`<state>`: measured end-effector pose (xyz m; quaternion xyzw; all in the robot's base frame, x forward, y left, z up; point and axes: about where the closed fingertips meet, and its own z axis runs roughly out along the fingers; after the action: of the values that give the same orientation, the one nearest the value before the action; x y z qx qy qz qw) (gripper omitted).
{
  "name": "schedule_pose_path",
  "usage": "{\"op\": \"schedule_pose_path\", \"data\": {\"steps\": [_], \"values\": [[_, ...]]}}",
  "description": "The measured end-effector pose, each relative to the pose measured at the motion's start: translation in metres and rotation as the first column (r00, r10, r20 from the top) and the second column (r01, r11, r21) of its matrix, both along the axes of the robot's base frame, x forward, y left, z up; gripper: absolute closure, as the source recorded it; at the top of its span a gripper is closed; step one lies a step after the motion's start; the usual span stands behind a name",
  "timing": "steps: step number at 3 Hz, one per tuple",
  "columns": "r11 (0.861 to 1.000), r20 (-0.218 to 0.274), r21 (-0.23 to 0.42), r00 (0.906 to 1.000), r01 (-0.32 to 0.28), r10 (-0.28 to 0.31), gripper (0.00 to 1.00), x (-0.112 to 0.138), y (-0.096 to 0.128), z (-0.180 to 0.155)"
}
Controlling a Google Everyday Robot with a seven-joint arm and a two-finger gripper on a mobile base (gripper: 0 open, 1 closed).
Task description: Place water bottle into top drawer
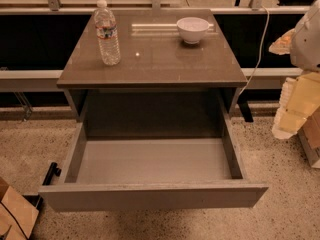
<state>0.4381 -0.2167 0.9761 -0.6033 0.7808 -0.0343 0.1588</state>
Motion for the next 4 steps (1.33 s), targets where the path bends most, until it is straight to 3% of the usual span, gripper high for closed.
{"op": "schedule_pose_path", "data": {"steps": [1, 3, 4], "values": [[1.0, 0.0, 0.0, 1.0, 0.0, 0.0, 0.0, 0.0, 0.0, 0.0], [0.986, 0.061, 0.142, 0.9952, -0.084, 0.076, 0.0, 0.069, 0.036, 0.004], [0.985, 0.066, 0.151, 0.995, -0.083, 0.074, 0.0, 0.073, 0.038, 0.004]]}}
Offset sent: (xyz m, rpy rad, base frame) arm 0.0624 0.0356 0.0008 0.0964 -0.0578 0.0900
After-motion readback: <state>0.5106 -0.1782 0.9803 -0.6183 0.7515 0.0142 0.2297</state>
